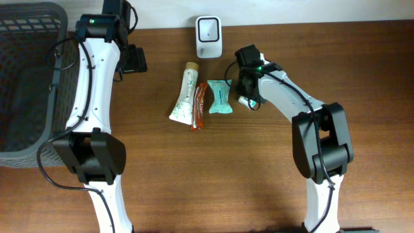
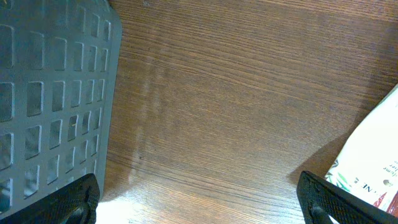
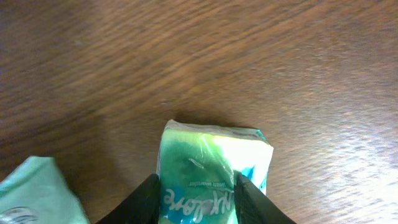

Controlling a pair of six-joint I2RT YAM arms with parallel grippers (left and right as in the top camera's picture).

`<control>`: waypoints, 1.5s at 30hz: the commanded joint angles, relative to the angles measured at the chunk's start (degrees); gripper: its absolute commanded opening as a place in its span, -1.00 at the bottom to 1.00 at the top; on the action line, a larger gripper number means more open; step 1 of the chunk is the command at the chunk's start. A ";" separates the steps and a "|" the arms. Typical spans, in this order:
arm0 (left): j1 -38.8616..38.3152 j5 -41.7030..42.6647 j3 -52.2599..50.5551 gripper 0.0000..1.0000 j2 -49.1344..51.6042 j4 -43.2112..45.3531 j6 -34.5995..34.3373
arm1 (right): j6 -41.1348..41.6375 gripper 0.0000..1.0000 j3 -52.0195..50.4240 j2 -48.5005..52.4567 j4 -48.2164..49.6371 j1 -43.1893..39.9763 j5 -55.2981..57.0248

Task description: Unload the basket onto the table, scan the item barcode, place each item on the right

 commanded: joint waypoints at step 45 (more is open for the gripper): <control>-0.07 0.02 0.07 0.98 0.39 0.07 0.50 | -25.42 -0.92 9.79 0.00 -14.51 -9.11 -56.46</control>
